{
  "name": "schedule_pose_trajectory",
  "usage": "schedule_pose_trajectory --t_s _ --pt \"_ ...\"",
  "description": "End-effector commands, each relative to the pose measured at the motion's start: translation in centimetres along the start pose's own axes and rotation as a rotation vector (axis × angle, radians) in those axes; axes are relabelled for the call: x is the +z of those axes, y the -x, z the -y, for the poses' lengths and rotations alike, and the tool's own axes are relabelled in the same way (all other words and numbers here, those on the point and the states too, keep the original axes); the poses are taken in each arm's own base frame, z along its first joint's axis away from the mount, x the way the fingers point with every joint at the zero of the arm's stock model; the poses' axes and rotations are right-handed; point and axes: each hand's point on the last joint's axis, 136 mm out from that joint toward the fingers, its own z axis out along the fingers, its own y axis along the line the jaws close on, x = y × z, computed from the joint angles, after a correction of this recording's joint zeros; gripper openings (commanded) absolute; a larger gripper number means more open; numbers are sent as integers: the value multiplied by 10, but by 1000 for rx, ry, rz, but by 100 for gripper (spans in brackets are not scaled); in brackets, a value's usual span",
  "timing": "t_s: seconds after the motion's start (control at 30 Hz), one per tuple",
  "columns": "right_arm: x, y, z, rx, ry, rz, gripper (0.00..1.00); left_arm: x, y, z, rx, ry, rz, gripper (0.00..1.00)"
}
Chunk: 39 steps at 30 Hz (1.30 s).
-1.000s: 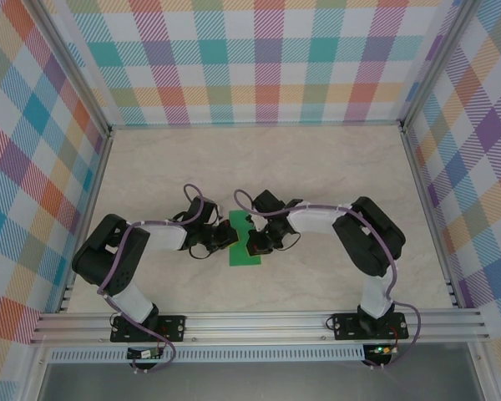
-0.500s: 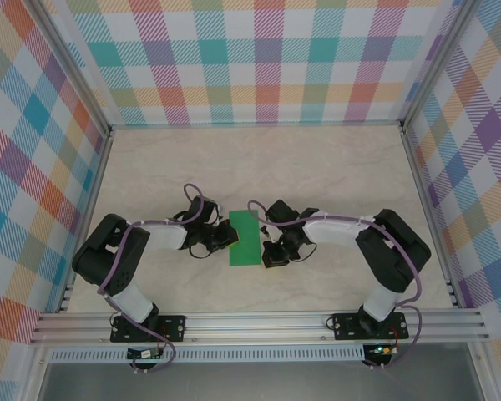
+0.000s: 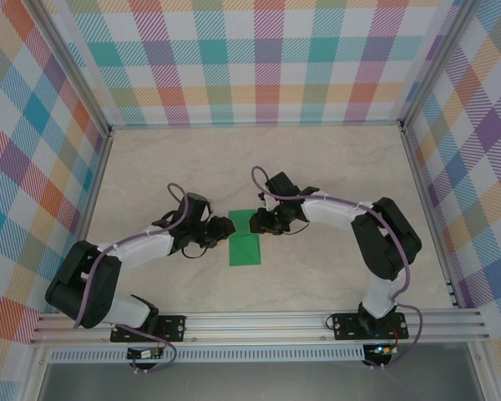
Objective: Fold a paper plane with a square sheet of paper (pick it up from the middle)
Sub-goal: Fold the triangle a second time at the center of the table, then turn over the paper at the center of the table.
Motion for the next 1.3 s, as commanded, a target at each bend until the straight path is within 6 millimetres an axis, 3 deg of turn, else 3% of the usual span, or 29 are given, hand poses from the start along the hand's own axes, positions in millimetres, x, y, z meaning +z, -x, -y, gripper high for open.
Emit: schedule_pose_trajectory --t_s 0.0,0.13,0.33,0.93,1.27 --pt "8 -4 -15 -40 88 -59 40 1 -11 -10 -53 1 -9 41" --pt "10 -9 -15 -59 100 -75 34 5 -15 -5 -53 -33 -37 42" --pt "11 -6 -3 -49 58 -58 8 16 -16 7 -50 -98 -77 42" --pt "7 -3 18 -6 -24 -28 7 34 -20 20 -31 -137 -145 41" --pt "6 -6 20 2 -27 -33 8 45 -17 26 -15 -148 -157 29"
